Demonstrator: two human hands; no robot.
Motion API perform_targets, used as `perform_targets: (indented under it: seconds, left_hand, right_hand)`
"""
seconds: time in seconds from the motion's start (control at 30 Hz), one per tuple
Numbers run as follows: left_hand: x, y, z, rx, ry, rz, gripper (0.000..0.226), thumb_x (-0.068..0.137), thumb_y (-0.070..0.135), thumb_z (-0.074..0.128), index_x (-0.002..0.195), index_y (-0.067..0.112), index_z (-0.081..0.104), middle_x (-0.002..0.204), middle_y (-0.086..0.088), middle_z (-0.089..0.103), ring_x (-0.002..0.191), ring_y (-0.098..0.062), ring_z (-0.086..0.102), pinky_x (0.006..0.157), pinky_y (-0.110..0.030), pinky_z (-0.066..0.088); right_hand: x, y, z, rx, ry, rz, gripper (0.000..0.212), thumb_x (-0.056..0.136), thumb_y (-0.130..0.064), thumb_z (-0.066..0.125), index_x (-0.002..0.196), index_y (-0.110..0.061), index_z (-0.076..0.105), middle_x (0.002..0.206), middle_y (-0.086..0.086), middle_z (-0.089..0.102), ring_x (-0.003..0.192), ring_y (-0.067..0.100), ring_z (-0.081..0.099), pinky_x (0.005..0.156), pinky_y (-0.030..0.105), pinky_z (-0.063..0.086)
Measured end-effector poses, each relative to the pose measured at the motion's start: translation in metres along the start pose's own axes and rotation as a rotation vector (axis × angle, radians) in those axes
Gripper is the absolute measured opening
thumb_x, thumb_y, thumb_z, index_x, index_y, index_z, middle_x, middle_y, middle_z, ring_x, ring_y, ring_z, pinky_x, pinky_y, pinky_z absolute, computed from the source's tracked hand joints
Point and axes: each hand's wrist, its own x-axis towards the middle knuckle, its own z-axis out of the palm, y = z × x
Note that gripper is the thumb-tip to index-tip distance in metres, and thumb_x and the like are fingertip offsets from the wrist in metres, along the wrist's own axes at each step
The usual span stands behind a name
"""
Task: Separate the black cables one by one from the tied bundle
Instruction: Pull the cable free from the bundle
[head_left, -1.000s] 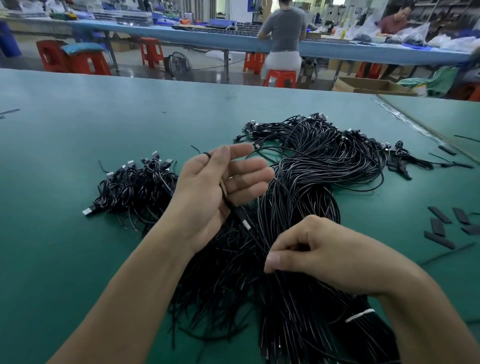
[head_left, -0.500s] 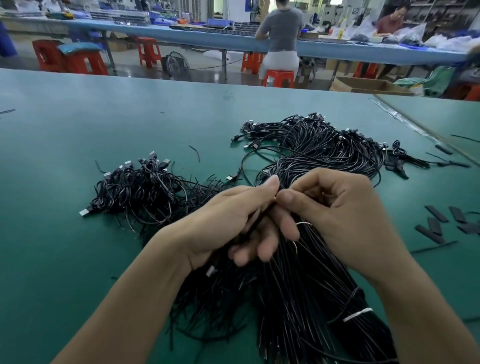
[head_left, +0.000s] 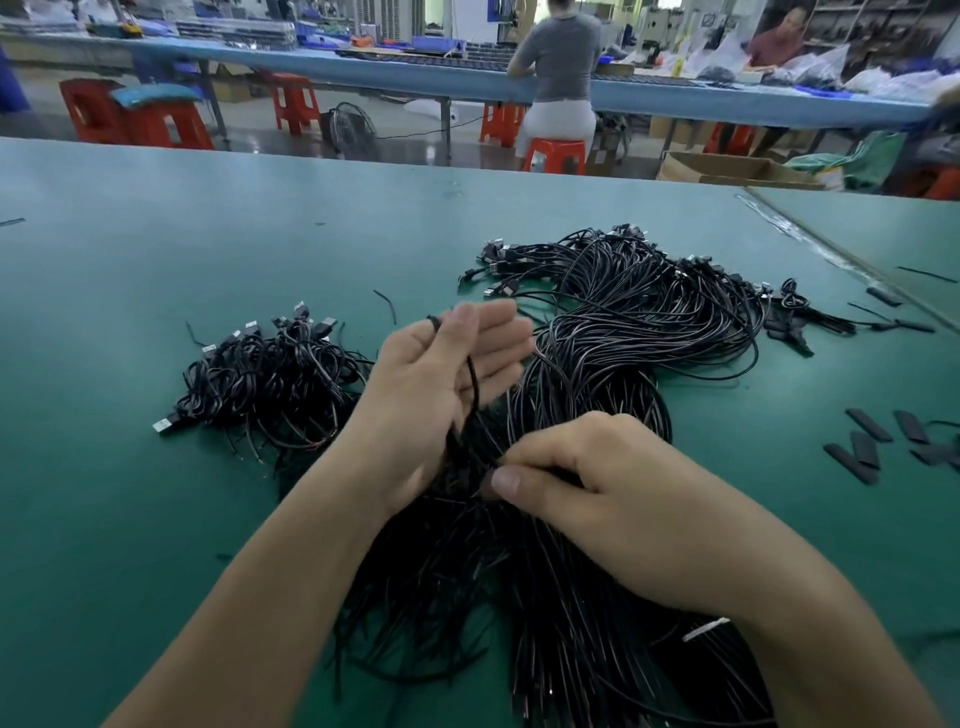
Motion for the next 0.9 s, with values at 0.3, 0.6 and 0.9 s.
perform_targets:
  seconds: [0.3,0.6,0.9]
  left_hand:
    - [-0.019,0.014,0.004,0.372,-0.396,-0.27,0.057,0.101,0.048,0.037,0.065,0.017,0.071,0.048,-0.003,0.057,0.035,-0.011,0.049,0.036,-0.015,0.037]
    - [-0.008,0.022,0.003,-0.423,-0.161,-0.186,0.04,0.093,0.031,0.048,0.088,0.003,0.076,0.077,-0.005,0.074,0.063,-0.01,0.071,0.05,-0.014,0.053]
    - [-0.01,0.003,0.006,0.438,-0.097,-0.022,0.036,0.107,0.024,0.042,0.092,0.013,0.073,0.088,-0.005,0.078,0.084,-0.014,0.074,0.072,-0.02,0.057]
  right_hand:
    - [0.003,0.015,-0.015,0.218,0.611,-0.056,0.013,0.08,-0.034,0.079,0.074,-0.026,0.07,0.062,-0.005,0.066,0.055,0.009,0.058,0.055,0.025,0.047]
    - [0.007,0.004,0.004,0.107,0.177,0.053,0.029,0.097,-0.037,0.06,0.071,-0.024,0.065,0.057,-0.004,0.062,0.042,0.005,0.044,0.042,0.019,0.036]
    - [-0.002,-0.004,-0.008,0.0,0.205,-0.132,0.023,0.094,-0.031,0.063,0.073,-0.026,0.067,0.064,-0.02,0.061,0.065,0.0,0.059,0.062,0.014,0.042]
